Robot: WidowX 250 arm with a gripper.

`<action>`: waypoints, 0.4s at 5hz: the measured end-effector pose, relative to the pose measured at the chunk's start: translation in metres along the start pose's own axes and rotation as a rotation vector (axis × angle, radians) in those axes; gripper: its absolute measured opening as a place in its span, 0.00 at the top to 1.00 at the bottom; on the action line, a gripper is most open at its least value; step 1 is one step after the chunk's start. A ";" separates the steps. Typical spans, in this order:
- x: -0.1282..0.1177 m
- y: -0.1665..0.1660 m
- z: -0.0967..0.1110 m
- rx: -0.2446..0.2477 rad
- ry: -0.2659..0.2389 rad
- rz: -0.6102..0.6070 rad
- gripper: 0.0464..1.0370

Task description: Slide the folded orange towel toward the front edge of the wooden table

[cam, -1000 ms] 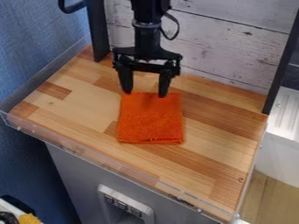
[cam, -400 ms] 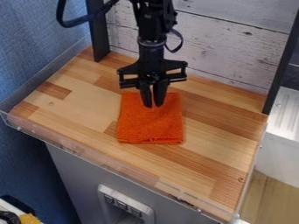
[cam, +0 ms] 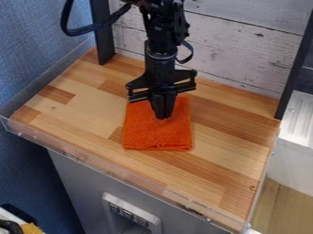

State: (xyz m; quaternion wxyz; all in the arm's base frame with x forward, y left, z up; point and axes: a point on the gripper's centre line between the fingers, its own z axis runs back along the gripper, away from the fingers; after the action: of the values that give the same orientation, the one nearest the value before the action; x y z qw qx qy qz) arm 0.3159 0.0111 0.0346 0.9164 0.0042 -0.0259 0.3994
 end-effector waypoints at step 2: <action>0.007 -0.004 0.004 0.010 -0.002 0.043 0.98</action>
State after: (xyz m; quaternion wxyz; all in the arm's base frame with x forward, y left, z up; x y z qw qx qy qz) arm 0.3236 0.0136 0.0388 0.9076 0.0086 -0.0249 0.4191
